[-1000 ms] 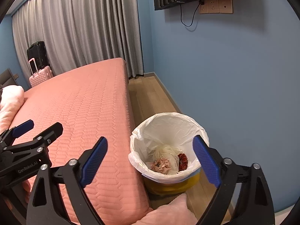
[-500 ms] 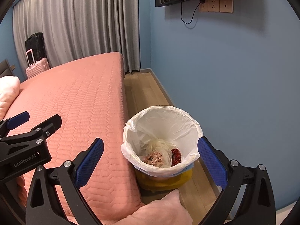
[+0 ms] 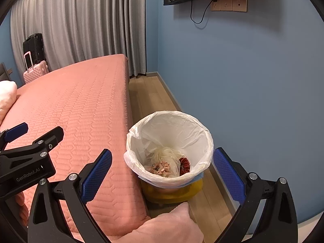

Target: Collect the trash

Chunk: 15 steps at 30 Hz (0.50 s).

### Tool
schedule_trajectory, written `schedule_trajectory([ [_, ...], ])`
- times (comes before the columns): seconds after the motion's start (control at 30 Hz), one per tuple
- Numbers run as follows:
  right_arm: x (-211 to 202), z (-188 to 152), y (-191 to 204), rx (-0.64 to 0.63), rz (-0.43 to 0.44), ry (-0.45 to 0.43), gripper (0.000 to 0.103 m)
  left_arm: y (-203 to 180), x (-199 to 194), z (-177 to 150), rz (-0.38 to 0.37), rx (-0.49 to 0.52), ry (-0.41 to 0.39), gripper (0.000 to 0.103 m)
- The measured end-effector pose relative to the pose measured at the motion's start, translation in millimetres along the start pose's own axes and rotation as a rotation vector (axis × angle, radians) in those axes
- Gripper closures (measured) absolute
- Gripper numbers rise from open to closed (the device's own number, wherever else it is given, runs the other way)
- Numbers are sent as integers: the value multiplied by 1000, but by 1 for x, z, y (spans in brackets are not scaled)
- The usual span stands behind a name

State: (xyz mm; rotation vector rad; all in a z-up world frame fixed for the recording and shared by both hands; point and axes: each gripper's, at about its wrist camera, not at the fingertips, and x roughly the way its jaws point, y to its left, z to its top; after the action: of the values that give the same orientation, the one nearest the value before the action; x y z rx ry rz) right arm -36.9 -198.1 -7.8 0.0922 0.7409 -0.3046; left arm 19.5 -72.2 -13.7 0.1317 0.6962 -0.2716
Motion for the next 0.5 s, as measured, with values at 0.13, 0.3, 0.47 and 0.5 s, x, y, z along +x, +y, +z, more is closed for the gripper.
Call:
schedule_trajectory([
  [0.13,3,-3,-2,-1,2,10,5,-1,2,-1,14,3,5,7],
  [0.3,7,-7,-4,3,-1,20,5,-5,6,-4,23,5,19,7],
  [0.47,11,-10,-8,11,-5,29,5,-6,7,-7,35,-12,27,7],
  [0.5,12,-10,-8,12,-4,30,5,-7,7,-8,36,-12,29,7],
])
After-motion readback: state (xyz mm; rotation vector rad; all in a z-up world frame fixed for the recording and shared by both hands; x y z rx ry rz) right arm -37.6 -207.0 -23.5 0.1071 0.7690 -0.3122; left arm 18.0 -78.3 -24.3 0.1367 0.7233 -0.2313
